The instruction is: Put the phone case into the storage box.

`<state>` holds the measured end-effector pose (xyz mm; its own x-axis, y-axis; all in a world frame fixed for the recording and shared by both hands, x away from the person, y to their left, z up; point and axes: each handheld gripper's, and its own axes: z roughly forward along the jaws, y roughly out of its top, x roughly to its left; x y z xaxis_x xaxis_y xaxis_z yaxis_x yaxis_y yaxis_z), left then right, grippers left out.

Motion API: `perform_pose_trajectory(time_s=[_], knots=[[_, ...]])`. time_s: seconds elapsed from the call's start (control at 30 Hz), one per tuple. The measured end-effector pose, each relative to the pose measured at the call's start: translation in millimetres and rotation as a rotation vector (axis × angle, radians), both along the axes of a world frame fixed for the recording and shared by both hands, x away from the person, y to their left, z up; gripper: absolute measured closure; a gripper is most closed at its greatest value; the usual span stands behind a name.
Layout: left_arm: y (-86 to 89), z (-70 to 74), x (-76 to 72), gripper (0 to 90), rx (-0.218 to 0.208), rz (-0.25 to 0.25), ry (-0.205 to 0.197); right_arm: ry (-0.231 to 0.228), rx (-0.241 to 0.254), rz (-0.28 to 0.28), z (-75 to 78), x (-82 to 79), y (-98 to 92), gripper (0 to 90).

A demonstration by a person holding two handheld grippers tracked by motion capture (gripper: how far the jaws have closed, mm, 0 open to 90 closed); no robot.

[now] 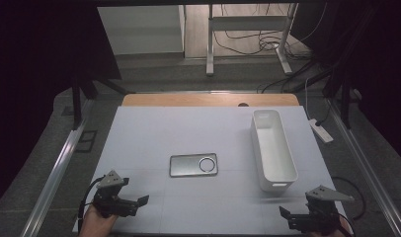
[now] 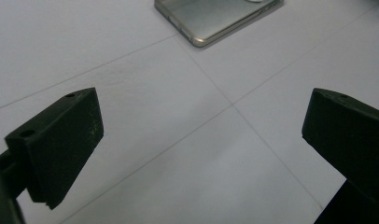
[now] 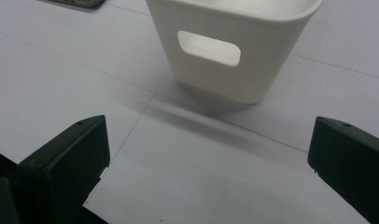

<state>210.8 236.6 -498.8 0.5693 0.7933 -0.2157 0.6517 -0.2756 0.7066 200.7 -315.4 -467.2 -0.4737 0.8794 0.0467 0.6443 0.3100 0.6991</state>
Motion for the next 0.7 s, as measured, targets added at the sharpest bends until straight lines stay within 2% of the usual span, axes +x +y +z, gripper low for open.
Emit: perform_pose_trajectory(time_s=[0.27, 0.7], knots=[[-9.0, 1.3, 14.0, 0.0, 0.034, -0.021, 0.000, 0.002, -0.001, -0.001, -0.1, 0.3, 0.1, 0.0], [-25.6, 4.3, 41.6, 0.0, 0.041, -0.071, 0.015, 0.005, -0.001, 0.002, -0.2, 0.7, 0.2, 0.0]])
